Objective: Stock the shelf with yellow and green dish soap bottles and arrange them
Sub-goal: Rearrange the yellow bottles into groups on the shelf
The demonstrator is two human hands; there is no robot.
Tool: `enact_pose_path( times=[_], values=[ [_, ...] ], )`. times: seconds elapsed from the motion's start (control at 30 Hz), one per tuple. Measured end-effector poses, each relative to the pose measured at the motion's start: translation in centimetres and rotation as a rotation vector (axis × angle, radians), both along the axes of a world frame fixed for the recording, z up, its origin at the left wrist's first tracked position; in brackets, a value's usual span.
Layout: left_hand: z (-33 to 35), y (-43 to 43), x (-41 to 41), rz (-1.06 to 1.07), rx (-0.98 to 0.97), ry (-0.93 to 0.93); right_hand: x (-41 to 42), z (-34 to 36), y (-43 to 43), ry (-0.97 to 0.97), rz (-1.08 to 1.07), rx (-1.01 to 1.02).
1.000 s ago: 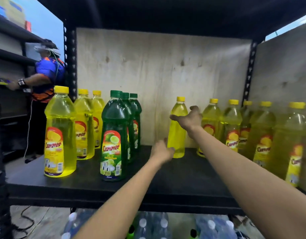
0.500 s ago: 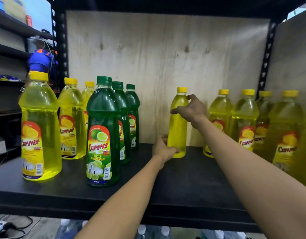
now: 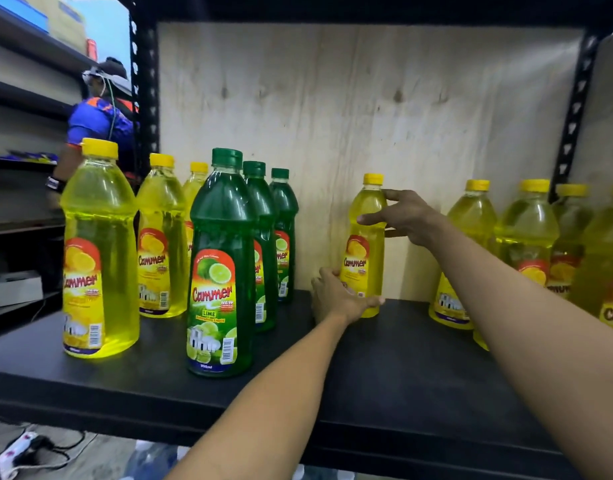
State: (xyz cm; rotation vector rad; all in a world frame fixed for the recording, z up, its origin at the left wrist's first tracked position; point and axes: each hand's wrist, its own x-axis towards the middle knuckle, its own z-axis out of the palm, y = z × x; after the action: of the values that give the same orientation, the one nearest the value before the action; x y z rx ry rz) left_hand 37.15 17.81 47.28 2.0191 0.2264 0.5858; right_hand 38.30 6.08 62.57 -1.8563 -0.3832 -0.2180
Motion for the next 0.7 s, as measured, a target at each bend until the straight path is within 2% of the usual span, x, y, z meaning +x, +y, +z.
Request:
enact_pose_path(
  times=[0.13,0.27,0.5,0.57,0.63,0.7],
  values=[
    [-0.3,1.3,0.9,-0.148,-0.072,-0.016,1.2,-0.5,-0.9,0.045,0.139,0.065],
    [-0.1,0.9,0.9,-0.070,0.082,-0.064,2.2,-1.2,-0.8,0.076,0.213,0.134],
    [-0.1,0.6,1.1,-0.069,0.149,-0.050,2.4,-1.6,-0.7,0.089,0.232,0.168],
    [-0.2,0.3,0.8,-0.070,0.171,-0.027,1.8,-1.7,-0.9,0.094,0.207,0.101],
    [-0.1,-0.1,0.0,-0.061,0.216,-0.012,0.4,-1.5,-1.5,0.097,0.138,-0.048],
    [0.6,-1.2,-1.4,0.012,0.317,-0.106,-2.1,-1.0,-3.0,0.022,0.006,-0.201]
  ],
)
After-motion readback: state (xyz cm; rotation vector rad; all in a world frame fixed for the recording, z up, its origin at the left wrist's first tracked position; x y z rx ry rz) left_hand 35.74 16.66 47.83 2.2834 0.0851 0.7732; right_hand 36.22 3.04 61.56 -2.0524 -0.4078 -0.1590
